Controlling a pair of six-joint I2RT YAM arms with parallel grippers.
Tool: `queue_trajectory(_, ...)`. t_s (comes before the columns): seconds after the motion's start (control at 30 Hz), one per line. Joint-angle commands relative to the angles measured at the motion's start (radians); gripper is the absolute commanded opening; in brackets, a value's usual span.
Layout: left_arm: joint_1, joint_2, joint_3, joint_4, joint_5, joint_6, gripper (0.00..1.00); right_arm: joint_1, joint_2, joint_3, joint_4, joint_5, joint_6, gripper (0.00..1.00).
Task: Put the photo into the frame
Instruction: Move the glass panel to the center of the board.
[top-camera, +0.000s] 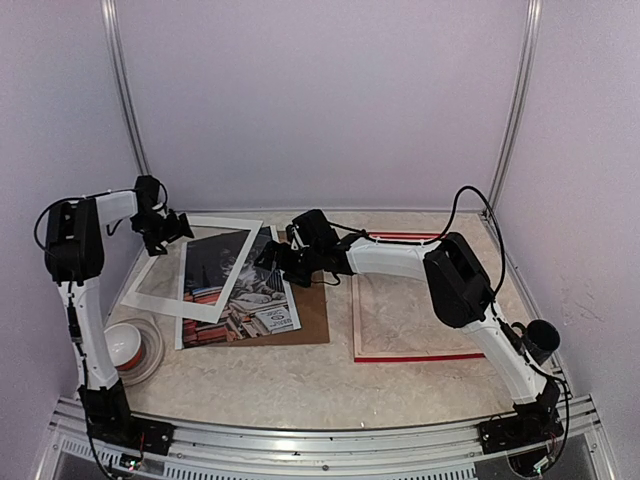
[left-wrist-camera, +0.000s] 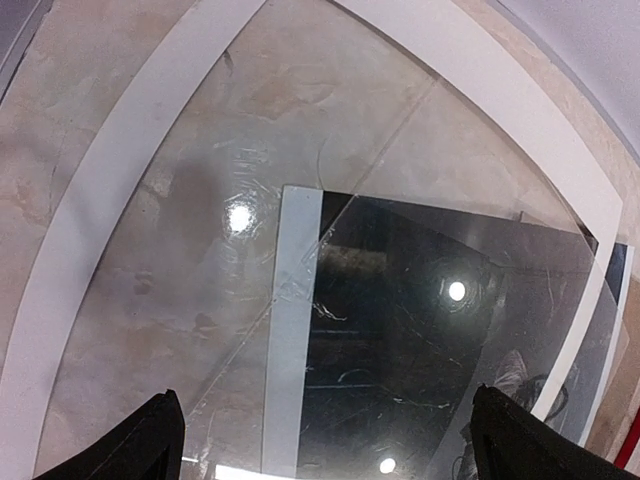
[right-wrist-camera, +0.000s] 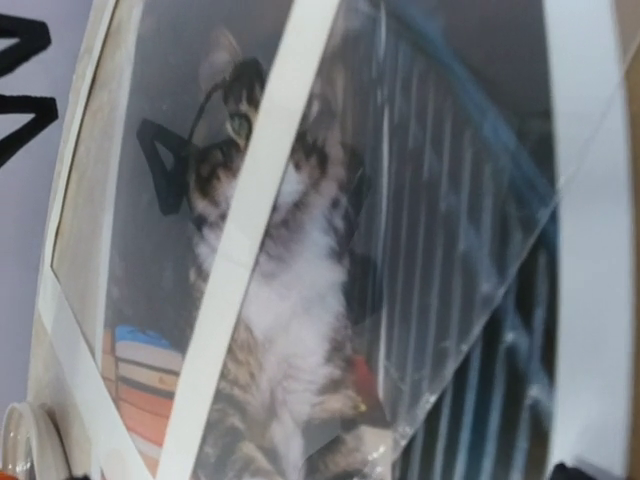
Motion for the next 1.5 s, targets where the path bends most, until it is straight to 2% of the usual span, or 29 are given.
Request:
queue_trajectory(0.0,0.011,0.009,-0.024,0.019,-0.093,-0.017,0.99,0.026,0.026,0.040,0.041,-0.041,0.055,1.00)
queue_trajectory(0.17,0.014,0.001,-0.033,0.016,-0.146,-0.018,0.99,0.027,0.029,0.031,0.048,-0.043,0.046,1.00)
queue_trajectory(0.43,0.021,0.061,-0.038,0.015,-0.026,-0.028,0.99,0.038,-0.006,-0.028,0.072,-0.036,0.043,1.00)
queue_trajectory(0.8,0.017,0.081,-0.106,0.056,0.029,-0.039,0.99,0.047,-0.026,-0.069,0.093,-0.038,0.101,1.00)
queue_trajectory(1.03,-0.016,0.046,-0.164,0.086,0.067,-0.054,0.99,0.047,-0.051,-0.101,0.096,-0.030,0.119,1.00)
queue_trajectory(1.23,-0.040,0.003,-0.214,0.111,0.103,-0.068,0.99,0.044,-0.086,-0.177,0.132,-0.036,0.205,1.00)
queue_trajectory(1.47,-0.055,-0.036,-0.272,0.147,0.152,-0.091,0.99,0.041,-0.060,-0.161,0.145,-0.087,0.278,1.00)
